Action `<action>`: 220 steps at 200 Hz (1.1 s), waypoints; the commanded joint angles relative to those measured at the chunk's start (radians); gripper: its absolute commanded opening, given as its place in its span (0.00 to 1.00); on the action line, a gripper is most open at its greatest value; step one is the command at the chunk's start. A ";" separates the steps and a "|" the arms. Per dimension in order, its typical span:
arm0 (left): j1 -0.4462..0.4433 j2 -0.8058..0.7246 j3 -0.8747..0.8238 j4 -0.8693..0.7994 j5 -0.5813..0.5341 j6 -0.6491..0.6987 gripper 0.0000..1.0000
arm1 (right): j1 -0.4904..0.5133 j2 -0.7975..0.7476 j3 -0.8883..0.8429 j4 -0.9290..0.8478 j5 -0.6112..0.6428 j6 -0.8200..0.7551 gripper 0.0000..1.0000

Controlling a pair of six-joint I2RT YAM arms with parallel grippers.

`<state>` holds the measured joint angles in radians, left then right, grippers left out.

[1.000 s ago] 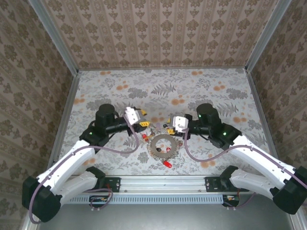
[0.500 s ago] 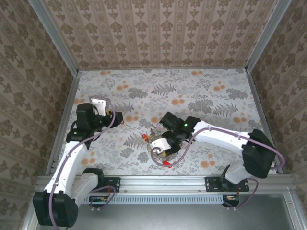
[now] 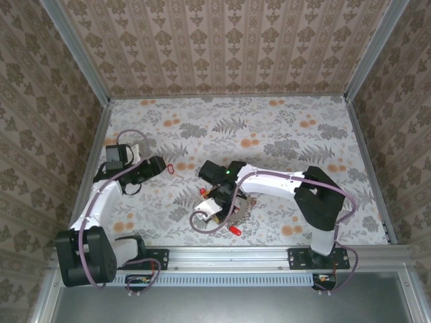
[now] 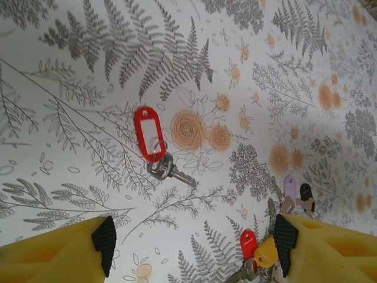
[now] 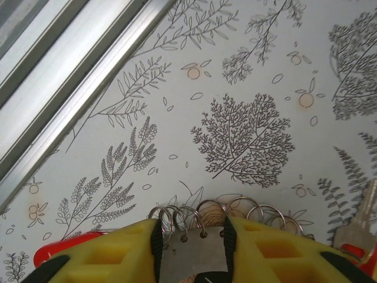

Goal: Put the keys on the keyring

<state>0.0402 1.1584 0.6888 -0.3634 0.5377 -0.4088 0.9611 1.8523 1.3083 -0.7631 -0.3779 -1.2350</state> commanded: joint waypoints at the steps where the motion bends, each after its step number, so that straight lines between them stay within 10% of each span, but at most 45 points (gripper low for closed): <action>1: 0.006 0.003 0.026 -0.032 0.044 -0.015 0.73 | 0.007 0.027 0.016 -0.050 0.016 -0.001 0.32; 109: 0.010 -0.034 -0.043 0.005 -0.008 -0.008 0.71 | 0.062 0.117 0.073 -0.049 0.198 0.023 0.22; 132: 0.009 -0.030 -0.045 0.004 -0.003 -0.005 0.71 | 0.060 0.119 0.150 -0.141 0.141 0.028 0.04; 220: 0.013 -0.016 -0.051 0.014 0.011 -0.004 0.70 | 0.050 0.208 0.268 -0.230 0.132 0.020 0.21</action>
<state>0.0414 1.1435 0.6476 -0.3588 0.5385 -0.4088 1.0145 2.0121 1.5368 -0.9127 -0.2310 -1.2053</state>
